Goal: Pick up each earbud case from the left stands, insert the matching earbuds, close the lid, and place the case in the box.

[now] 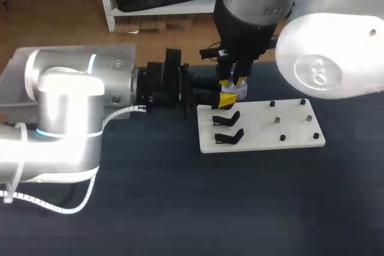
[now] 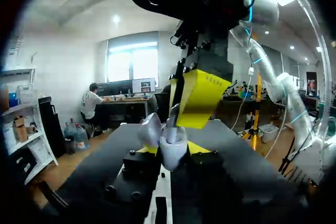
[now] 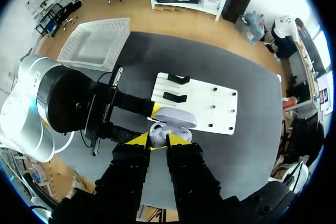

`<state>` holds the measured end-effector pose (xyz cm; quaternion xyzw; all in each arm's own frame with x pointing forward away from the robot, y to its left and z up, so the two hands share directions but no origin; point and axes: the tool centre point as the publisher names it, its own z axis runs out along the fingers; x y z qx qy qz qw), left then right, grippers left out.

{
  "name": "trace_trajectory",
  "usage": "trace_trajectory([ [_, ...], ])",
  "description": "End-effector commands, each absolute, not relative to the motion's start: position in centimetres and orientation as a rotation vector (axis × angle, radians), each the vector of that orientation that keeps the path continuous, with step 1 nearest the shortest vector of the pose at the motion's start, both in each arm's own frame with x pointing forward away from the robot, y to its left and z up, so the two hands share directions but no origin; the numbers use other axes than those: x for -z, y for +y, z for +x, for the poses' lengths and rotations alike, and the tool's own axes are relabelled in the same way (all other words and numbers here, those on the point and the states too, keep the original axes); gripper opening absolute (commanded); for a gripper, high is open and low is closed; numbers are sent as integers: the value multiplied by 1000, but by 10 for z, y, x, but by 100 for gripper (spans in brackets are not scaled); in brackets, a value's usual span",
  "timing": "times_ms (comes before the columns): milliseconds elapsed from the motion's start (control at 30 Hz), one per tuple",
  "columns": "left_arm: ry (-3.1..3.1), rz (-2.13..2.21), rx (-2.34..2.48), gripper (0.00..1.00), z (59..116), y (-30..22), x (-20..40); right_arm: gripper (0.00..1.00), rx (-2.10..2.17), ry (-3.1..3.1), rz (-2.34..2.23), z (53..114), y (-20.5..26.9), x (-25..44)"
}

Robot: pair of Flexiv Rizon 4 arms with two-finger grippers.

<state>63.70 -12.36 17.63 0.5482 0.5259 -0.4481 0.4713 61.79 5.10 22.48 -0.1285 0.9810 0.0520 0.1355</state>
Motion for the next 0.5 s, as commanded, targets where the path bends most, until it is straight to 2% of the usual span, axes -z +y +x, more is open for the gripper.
trace_trajectory([
  [33,1280,1334,1093,0,636,-123,-174,0,-150,2829,-366,617,50,-224],
  [500,1280,1334,1093,0,636,-123,-174,0,-151,2826,-374,617,54,-223],
])
